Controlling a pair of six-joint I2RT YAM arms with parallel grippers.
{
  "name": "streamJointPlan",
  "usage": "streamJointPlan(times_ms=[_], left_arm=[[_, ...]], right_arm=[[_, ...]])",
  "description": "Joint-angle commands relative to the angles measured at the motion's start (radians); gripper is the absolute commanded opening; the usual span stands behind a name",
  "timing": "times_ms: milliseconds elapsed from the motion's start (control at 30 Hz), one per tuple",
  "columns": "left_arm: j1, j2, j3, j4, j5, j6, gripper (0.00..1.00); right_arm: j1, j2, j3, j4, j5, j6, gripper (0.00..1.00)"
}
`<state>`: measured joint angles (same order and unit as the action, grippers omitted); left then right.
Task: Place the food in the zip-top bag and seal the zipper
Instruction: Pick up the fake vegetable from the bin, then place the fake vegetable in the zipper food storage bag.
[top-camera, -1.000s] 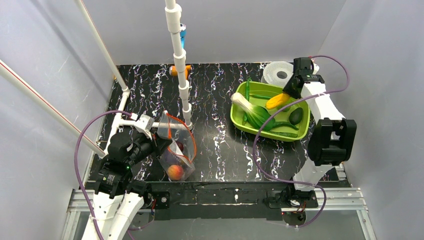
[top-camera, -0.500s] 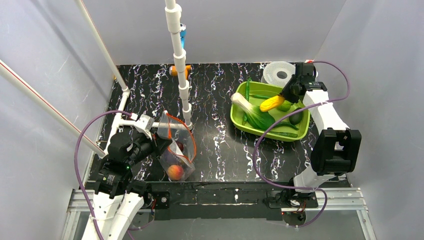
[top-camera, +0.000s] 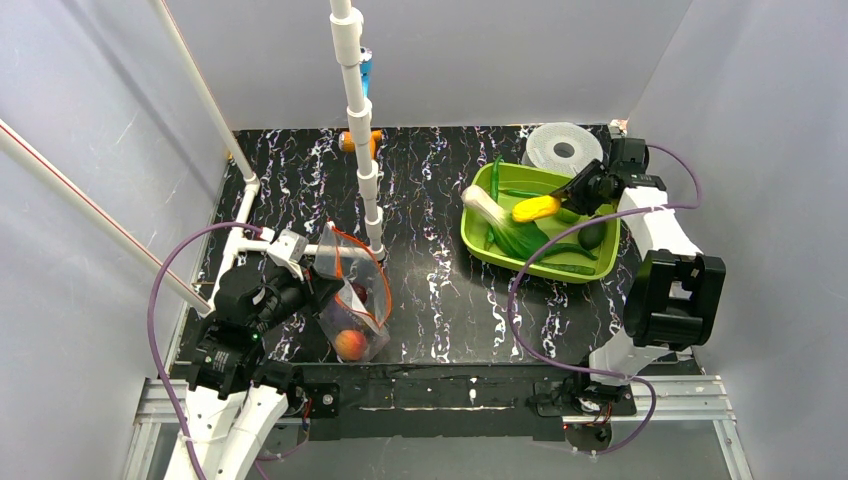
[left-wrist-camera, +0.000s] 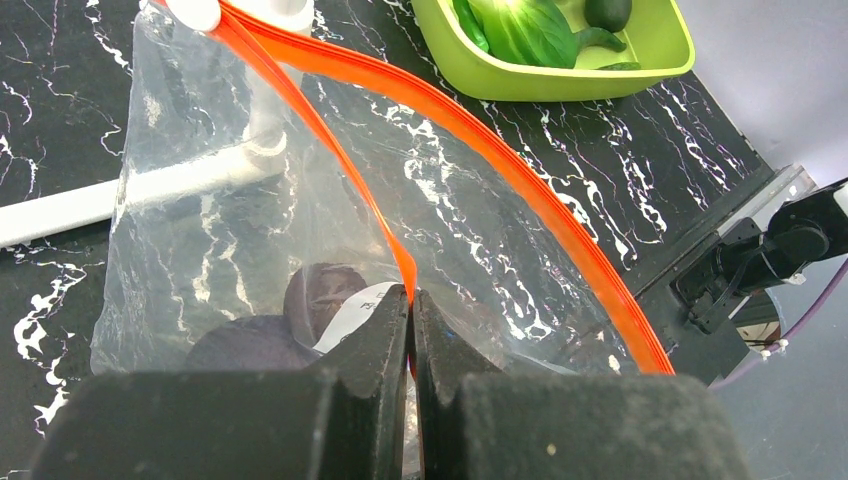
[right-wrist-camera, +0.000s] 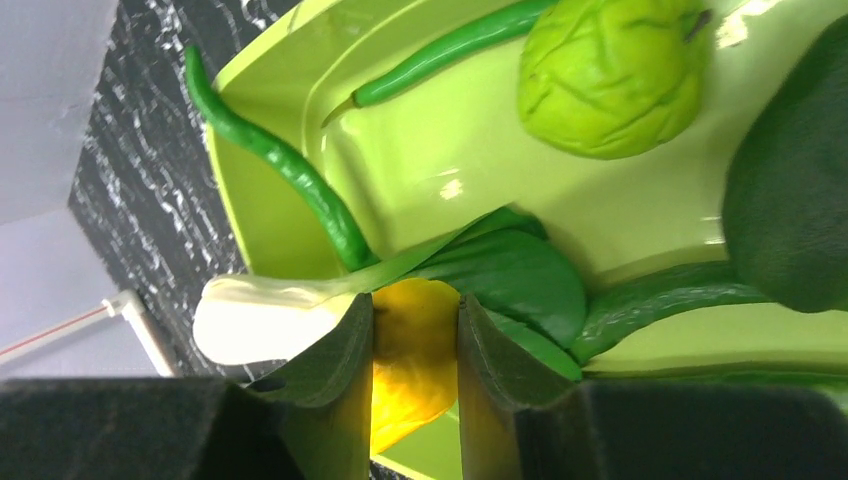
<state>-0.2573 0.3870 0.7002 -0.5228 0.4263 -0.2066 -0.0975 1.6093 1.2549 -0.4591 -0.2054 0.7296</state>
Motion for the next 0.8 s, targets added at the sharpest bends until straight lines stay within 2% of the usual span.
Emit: streamJointPlan(times_ms=[0,133,233,500,767], left_arm=[[-0.001,0.0,0.005,0.0,0.003,0.001,0.0],[0.0,0.004,0.005,0.0,0.003,0.001,0.0],[0.0,0.003,0.005,0.0,0.001,0.001,0.0],[0.0,0.004,0.004,0.0,-0.003,0.001,0.0],[-0.001,0.003,0.004,0.0,-0.001,0.001,0.0]], right_arm=[[0.011,-0.106,-0.029,0.094,-0.139,0.025,0.01],[0.078,-0.2,-0.06,0.107,-0.124,0.016,0.01],[0.187,-0.273,-0.062,0.095,-0.083,0.007,0.01],[0.59,-0.379,0.023,0.075,0.119,0.001,0.01],[0.954,-0.334,0.21,0.043,0.398,-0.128,0.01]])
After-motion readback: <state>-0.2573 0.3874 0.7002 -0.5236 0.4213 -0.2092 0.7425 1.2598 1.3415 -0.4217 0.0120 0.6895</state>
